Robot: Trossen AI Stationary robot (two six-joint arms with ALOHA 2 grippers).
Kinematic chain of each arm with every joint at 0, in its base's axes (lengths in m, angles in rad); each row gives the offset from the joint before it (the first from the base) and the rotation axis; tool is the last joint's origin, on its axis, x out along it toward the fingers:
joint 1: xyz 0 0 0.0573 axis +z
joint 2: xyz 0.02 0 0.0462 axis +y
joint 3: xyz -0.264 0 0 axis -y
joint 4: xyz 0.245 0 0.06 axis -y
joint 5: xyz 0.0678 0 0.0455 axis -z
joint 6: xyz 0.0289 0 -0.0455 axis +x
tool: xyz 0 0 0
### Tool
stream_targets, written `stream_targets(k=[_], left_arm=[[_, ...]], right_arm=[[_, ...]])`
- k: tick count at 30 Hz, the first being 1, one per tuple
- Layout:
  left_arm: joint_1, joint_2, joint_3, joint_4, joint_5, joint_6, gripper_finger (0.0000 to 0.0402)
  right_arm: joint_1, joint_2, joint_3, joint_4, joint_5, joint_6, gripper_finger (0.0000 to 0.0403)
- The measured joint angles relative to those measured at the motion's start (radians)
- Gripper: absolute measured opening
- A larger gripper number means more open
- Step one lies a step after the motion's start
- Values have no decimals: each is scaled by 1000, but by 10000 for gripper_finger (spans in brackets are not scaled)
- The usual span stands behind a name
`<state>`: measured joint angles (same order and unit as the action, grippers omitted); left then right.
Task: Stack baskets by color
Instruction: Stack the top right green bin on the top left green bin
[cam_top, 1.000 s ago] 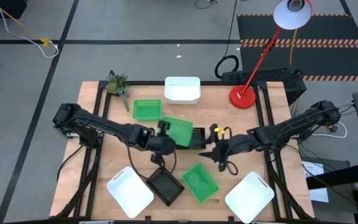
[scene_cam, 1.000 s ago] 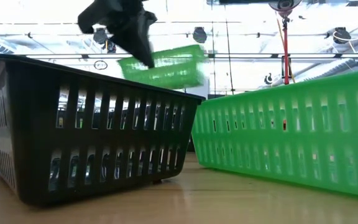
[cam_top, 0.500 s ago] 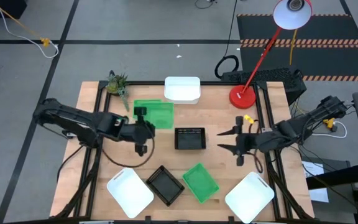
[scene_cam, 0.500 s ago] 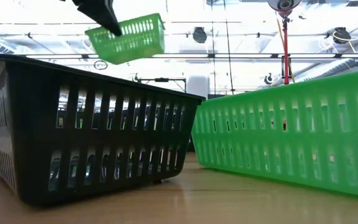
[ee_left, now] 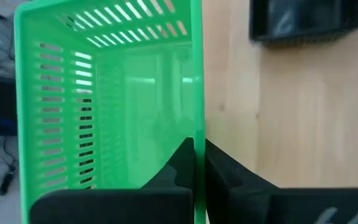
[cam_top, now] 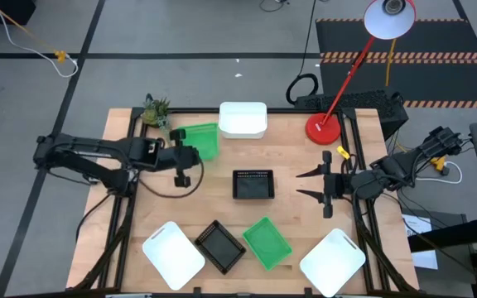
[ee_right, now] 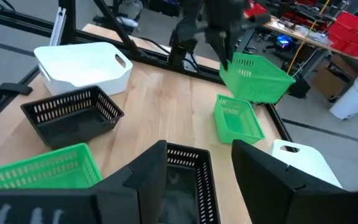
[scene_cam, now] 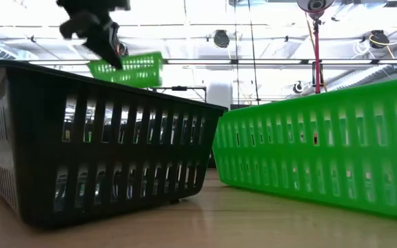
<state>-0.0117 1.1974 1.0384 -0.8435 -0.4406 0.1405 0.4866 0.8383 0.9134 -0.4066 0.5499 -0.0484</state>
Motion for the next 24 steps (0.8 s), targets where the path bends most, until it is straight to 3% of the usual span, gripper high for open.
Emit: stream_targets(k=[5,11,18,24], left_arm=[[105,9,-109,119,97,75,10],[201,9,-207,227,133,120,18],[249,8,-268,292,183,172,7],[261,8,-293,329,201,212,27]], right_arm=[[0,0,0,12,0,-39,173],[0,0,0,13,0,-65,173],[0,0,0,13,0,-72,173],[0,0,0,14,0,-72,173]])
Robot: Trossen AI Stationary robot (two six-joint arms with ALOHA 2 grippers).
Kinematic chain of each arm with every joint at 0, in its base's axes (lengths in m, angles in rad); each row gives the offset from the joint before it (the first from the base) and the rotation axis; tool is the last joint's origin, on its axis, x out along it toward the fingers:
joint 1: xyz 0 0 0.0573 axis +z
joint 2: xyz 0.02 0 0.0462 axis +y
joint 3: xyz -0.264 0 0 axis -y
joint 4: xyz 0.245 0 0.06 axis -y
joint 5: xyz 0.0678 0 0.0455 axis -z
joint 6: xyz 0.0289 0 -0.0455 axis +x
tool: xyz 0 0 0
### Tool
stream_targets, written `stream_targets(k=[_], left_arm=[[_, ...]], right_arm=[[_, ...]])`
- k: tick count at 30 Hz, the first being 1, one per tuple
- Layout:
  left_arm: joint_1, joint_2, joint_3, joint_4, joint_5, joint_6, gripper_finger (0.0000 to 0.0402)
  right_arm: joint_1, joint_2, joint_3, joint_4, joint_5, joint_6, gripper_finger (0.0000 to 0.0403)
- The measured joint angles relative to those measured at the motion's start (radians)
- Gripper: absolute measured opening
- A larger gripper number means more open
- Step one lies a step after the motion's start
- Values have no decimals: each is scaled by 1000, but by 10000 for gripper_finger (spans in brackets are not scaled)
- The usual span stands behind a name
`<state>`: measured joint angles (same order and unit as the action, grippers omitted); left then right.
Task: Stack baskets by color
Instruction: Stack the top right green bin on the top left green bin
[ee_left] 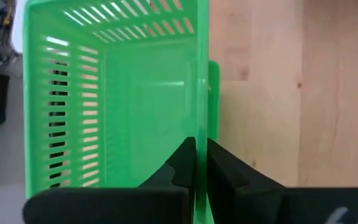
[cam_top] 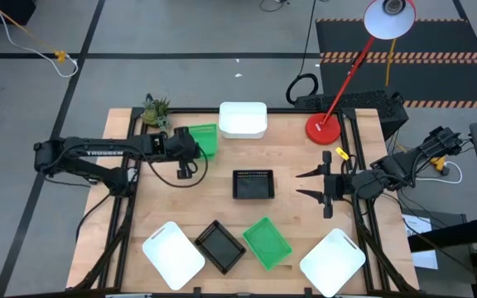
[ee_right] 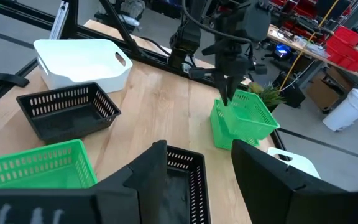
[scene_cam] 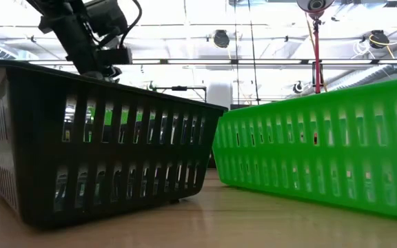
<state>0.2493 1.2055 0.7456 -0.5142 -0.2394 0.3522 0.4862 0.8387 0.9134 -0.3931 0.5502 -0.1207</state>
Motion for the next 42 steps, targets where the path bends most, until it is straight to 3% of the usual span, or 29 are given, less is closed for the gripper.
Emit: stream_targets(k=[7,14,25,42], left_arm=[[0,0,-16,-6,11,0,7],[-1,0,-16,-6,3,8,33],[30,1,-16,-16,-5,-11,20],[55,1,-16,-31,-5,-46,107]], right_arm=[[0,0,0,26,0,3,173],[0,0,0,26,0,3,173],[0,0,0,25,0,4,173],[0,0,-1,24,0,4,173]])
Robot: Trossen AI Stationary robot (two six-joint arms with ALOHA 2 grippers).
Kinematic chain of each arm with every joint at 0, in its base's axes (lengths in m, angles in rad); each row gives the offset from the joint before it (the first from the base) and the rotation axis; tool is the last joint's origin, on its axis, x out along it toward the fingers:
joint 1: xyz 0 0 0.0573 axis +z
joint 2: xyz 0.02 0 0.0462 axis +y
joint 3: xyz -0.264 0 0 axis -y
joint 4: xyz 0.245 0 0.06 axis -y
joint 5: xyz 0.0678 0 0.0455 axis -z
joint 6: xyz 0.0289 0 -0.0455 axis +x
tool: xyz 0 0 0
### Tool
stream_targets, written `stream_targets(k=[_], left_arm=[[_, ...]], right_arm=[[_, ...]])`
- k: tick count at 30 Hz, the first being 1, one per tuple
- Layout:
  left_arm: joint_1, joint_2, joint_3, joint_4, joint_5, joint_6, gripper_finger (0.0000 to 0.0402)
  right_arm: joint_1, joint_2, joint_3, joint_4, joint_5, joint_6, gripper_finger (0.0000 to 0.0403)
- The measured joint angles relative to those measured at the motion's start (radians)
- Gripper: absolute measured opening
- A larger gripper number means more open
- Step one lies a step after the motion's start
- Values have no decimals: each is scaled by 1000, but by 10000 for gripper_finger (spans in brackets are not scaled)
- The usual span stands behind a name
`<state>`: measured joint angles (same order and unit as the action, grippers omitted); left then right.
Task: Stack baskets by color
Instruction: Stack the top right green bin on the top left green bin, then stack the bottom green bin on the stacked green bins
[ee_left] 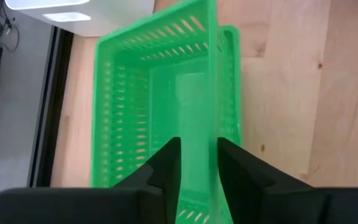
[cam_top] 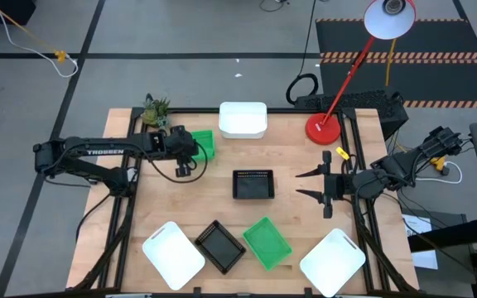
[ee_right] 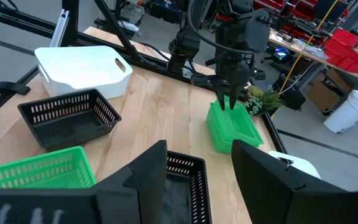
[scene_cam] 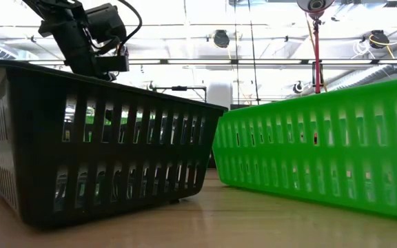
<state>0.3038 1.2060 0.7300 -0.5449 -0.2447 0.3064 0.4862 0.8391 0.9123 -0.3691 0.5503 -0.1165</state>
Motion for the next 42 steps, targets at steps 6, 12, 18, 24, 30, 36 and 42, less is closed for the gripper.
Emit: stream_targets(k=[6,12,18,24,30,36,42], left_arm=[[0,0,0,-1,0,7,127],[0,4,0,-6,36,43,111],[0,14,-1,-1,72,30,77],[-4,44,-1,11,83,-6,72],[-5,89,-1,-6,64,-13,106],[-5,101,-1,-48,34,10,110],[-5,101,-1,-51,33,41,89]], right_arm=[[0,0,0,0,0,0,173],[0,0,0,-2,0,0,173],[0,0,0,-2,0,0,173],[0,0,0,-2,0,0,173],[0,0,0,-3,0,0,173],[0,0,0,-5,0,0,173],[0,0,0,-11,0,0,173]])
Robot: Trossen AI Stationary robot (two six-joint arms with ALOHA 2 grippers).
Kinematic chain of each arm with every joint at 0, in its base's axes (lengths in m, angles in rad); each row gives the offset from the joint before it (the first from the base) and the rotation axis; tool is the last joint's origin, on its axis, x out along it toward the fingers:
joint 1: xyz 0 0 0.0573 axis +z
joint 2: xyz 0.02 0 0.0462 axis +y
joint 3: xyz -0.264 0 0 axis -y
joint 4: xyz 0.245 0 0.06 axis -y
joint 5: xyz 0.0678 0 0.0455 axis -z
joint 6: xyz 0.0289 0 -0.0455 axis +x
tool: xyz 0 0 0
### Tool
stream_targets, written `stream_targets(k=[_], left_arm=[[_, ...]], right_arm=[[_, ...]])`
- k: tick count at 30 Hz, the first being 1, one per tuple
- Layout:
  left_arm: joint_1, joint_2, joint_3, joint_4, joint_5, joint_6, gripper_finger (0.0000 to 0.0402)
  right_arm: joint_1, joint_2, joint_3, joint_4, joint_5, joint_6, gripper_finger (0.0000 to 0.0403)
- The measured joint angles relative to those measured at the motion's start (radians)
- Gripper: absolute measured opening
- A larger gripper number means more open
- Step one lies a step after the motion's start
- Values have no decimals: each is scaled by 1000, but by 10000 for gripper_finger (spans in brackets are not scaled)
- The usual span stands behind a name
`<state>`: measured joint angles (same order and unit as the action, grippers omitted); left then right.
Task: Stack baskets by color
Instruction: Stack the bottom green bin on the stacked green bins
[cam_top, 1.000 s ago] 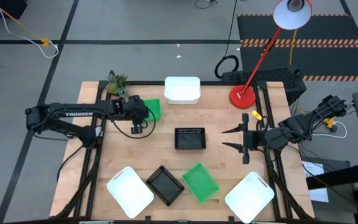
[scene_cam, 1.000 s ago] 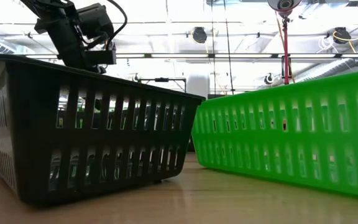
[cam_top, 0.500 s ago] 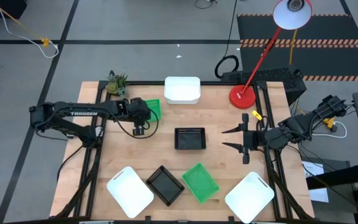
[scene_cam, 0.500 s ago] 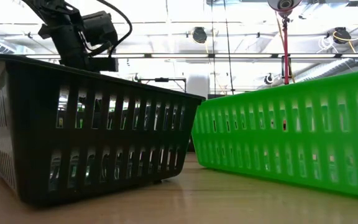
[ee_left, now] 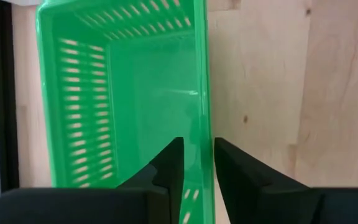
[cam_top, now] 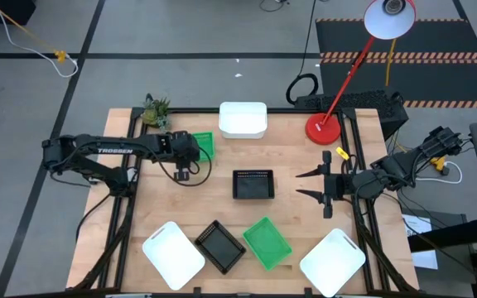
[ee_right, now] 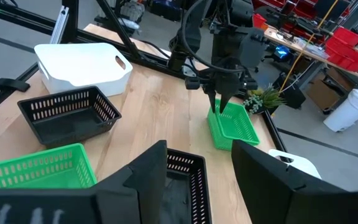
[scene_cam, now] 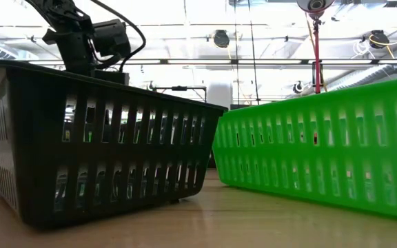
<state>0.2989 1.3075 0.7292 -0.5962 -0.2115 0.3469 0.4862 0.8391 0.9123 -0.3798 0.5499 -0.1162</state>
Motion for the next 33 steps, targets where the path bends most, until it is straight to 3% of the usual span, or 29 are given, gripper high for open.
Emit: stream_targets(k=[7,15,21,24,33], left_arm=[[-24,-8,2,21,-8,8,73],[-121,-40,81,-25,-129,-149,72],[-239,-50,134,25,-148,-299,72],[-297,-49,131,109,-153,-305,72],[-414,-56,130,117,-156,-297,72]], right_arm=[[0,0,-16,7,0,0,173],[-2,0,-27,9,0,0,173],[-2,17,-28,59,0,64,173],[-2,41,-28,132,-29,66,173],[-3,214,94,170,-54,56,173]])
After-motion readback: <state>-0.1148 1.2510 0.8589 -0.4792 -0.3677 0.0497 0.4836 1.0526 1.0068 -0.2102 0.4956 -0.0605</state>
